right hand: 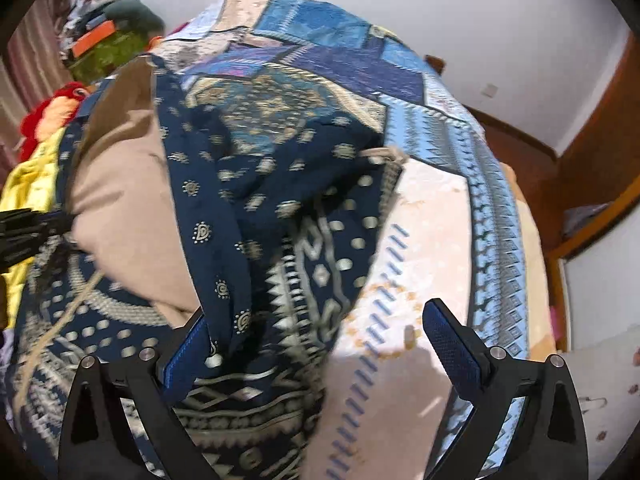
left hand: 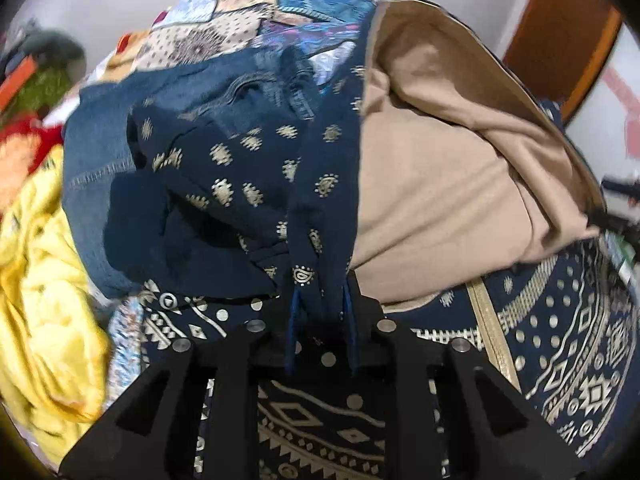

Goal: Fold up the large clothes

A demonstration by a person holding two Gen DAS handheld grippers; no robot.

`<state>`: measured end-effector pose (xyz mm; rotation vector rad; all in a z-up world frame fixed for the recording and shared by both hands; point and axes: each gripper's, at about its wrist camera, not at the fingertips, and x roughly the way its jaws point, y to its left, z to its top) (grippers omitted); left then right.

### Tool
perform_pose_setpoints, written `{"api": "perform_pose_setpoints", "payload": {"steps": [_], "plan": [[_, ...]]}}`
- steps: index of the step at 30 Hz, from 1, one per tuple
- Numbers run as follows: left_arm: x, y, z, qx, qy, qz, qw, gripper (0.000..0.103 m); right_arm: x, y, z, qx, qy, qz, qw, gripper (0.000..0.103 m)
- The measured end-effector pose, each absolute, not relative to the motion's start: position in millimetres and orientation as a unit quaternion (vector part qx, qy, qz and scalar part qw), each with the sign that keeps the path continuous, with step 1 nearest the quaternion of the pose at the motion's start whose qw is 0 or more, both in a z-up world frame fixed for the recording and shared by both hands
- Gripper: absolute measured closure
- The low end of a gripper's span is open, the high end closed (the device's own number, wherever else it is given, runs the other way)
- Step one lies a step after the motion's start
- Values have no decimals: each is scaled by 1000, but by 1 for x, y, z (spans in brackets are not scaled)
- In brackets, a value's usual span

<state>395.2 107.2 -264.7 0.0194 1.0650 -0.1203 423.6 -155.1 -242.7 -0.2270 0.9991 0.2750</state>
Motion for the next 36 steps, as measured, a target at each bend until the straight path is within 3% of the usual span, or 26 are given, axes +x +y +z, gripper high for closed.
{"api": "perform_pose_setpoints", "payload": {"steps": [2,4,6,13,22,24,26,28,32,34,36], "plan": [[394,103,-256,30,506,-57,860,68,418,-147,-228,-120,457,143,870,4],[394,99,-241,46,494,-52,867,44,414,-138,-213,-120,441,157,876,4],[395,97,-226,47,476,-54,877,38,415,-129,-200,-112,429,174,880,4],[435,101,-188,34,444,-54,894,36,452,-88,-182,-92,412,211,882,4],[495,108,-201,-18,449,-67,891,36,518,-61,-219,-64,450,209,866,6],[504,107,-207,-32,452,-74,888,36,531,-58,-230,-47,462,216,859,15],[511,105,-213,-39,451,-80,888,36,538,-57,-238,-37,474,223,851,37],[517,101,-216,-42,445,-85,890,45,544,-56,-246,-15,483,230,844,45],[524,92,-219,-31,440,-92,893,66,549,-59,-248,29,483,249,839,77],[526,89,-220,-25,441,-97,892,94,545,-58,-242,27,470,250,846,86],[522,88,-218,-19,437,-102,893,96,536,-57,-232,17,452,258,854,89]]}}
